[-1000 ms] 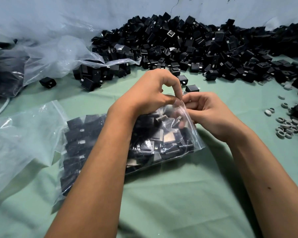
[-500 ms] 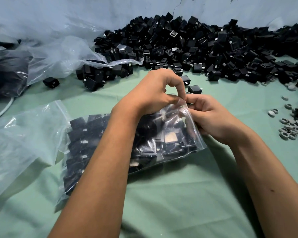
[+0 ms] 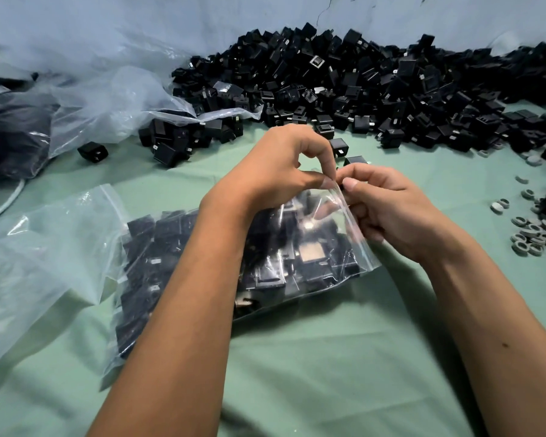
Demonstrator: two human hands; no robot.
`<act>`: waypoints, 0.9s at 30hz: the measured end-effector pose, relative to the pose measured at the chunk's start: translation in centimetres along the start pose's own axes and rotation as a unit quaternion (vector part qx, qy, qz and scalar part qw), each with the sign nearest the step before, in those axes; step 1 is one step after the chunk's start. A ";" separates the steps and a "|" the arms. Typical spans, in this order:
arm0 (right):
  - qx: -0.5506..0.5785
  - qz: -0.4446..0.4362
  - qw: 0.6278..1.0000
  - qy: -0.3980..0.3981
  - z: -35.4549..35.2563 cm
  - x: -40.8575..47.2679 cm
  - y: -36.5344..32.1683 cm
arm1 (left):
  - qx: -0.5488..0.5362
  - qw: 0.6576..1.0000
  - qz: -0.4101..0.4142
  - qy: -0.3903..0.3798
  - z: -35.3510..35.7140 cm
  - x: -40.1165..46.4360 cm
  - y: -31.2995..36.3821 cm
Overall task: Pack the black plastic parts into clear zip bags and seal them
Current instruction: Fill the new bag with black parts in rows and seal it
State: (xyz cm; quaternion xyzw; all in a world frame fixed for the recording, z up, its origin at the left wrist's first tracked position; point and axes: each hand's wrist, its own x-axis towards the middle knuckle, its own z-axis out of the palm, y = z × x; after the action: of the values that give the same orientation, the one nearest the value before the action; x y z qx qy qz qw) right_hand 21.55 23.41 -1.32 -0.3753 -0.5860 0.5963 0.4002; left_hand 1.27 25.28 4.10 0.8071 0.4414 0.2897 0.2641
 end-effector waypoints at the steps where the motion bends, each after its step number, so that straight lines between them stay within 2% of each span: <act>1: -0.003 0.002 1.000 -0.002 -0.2 0.0 0.0 | 0.005 1.000 0.003 -0.001 0.1 0.0 0.1; 8: 0.018 0.022 0.999 -0.039 0.4 -0.2 0.1 | -0.002 1.000 -0.006 0.001 0.1 0.1 -0.1; 11: 0.032 0.055 0.994 -0.094 -0.3 -0.1 -0.5 | -0.001 1.000 -0.004 0.001 0.2 0.1 0.1; 14: 0.021 0.047 0.987 -0.155 0.2 -0.2 -0.5 | -0.006 1.000 0.000 -0.003 0.3 0.1 0.2; 16: 0.022 0.046 0.987 -0.156 0.4 -0.2 -0.4 | -0.014 1.000 0.001 -0.002 0.2 0.1 0.2; 19: 0.030 0.035 0.998 -0.052 -0.4 0.4 -0.2 | -0.006 1.000 -0.003 -0.001 0.1 0.1 0.1; 21: 0.025 -0.005 0.996 0.089 -0.9 0.8 0.2 | 0.002 1.000 -0.007 -0.005 0.1 0.1 0.1; 22: -0.034 -0.034 0.983 0.179 -1.2 0.9 0.5 | 0.001 1.000 -0.009 -0.009 0.2 0.1 0.1; 23: -0.147 -0.059 0.948 0.275 -1.5 1.0 0.9 | -0.002 1.000 -0.012 -0.013 0.2 0.0 0.1; 24: -0.277 -0.075 0.889 0.356 -2.1 1.1 1.5 | -0.002 1.000 -0.016 -0.017 0.2 0.0 0.0; 25: -0.385 -0.078 0.826 0.404 -2.5 1.1 1.9 | -0.001 1.000 -0.018 -0.023 0.3 0.0 0.0; 26: -0.454 -0.072 0.786 0.413 -2.8 1.2 2.2 | 0.001 0.999 -0.019 -0.028 0.4 -0.1 -0.2; 27: -0.489 -0.053 0.779 0.388 -2.8 1.4 2.3 | 0.004 0.999 -0.021 -0.032 0.5 -0.1 -0.2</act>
State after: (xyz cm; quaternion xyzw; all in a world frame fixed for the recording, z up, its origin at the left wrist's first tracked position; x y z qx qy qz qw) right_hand 23.48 25.84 -3.70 -0.6887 -0.6131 0.0114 0.3868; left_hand 1.41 25.24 3.60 0.8079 0.4504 0.2562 0.2806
